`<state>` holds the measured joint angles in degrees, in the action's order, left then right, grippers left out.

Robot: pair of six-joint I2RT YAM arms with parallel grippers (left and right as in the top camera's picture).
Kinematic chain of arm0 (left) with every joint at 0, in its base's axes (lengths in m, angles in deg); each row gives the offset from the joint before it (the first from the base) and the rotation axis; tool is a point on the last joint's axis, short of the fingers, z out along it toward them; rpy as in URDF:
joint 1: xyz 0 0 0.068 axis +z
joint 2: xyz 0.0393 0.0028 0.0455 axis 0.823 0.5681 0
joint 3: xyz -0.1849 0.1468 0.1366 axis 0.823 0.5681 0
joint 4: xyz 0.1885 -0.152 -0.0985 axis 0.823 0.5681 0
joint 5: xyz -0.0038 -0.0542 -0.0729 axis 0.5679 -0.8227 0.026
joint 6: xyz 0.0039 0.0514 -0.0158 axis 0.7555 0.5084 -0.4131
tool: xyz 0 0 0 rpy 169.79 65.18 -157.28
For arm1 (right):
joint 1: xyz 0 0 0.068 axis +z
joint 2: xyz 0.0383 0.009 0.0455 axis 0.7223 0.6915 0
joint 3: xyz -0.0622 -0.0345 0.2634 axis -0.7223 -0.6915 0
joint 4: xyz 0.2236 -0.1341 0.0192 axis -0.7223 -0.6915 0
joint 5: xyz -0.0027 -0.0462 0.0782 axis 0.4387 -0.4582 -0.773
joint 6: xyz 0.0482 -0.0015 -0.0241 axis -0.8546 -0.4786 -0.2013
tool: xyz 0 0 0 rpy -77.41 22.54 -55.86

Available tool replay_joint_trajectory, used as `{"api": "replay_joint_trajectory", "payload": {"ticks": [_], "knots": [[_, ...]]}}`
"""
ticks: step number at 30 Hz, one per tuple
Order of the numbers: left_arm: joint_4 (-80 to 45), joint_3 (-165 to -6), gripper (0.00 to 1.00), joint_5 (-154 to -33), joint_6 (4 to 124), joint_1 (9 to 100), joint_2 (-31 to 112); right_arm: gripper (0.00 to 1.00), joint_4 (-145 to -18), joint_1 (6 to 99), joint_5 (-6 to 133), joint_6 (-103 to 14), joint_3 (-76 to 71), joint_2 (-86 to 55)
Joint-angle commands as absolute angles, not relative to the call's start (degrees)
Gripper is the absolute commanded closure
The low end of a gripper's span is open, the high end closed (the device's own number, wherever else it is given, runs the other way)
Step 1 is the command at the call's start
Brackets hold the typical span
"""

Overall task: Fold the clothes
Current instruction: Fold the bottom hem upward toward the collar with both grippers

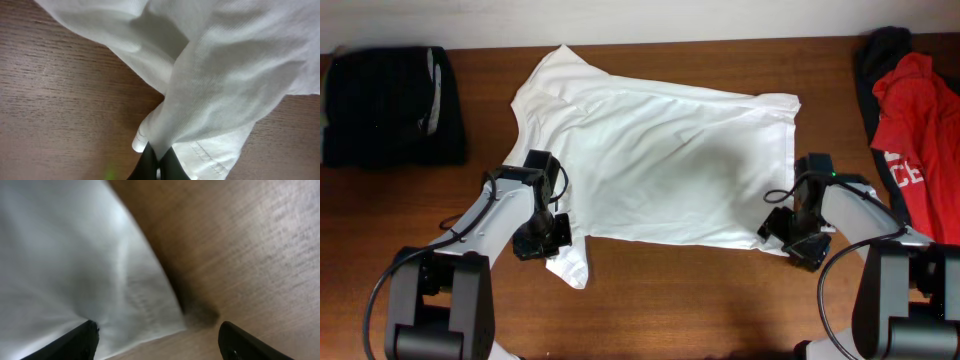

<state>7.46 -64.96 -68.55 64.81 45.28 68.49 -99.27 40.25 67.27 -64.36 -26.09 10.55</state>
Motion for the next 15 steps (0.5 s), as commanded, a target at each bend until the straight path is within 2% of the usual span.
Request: {"api": "replay_joint_trajectory", "payload": {"ticks": [1, 2, 4, 5, 7, 8, 13, 15], "knots": [[7.6, -65.9, 1.00, -68.3, 64.9, 45.3, 68.1, 0.20, -96.3, 39.3, 67.0, -64.1, -28.4, 9.8], [7.6, -65.9, 1.00, -68.3, 64.9, 45.3, 68.1, 0.20, -96.0, 39.3, 67.0, -64.1, -28.5, 9.8], [7.6, -65.9, 1.00, -68.3, 64.9, 45.3, 68.1, 0.37, -95.8, 39.3, 67.0, -64.4, -28.5, 9.8], [7.6, -65.9, 1.00, -68.3, 64.9, 45.3, 68.1, 0.57, -95.8, 39.3, 67.2, -65.5, -28.5, 9.8], [7.7, -65.9, 1.00, -68.3, 64.9, 45.3, 68.1, 0.76, -95.8, 39.3, 67.2, -66.0, -28.5, 9.8], [8.0, -65.9, 1.00, -68.3, 64.9, 45.3, 68.1, 0.96, -95.8, 39.3, 67.2, -66.1, -28.5, 9.8], [14.7, -68.2, 1.00, -68.3, 64.8, 45.3, 66.4, 0.96, -98.3, 38.1, 67.1, -66.5, -28.4, 9.6], [17.4, -68.9, 1.00, -68.1, 63.5, 45.3, 58.9, 0.96, -102.2, 34.5, 67.2, -66.4, -28.4, 8.0]]}}
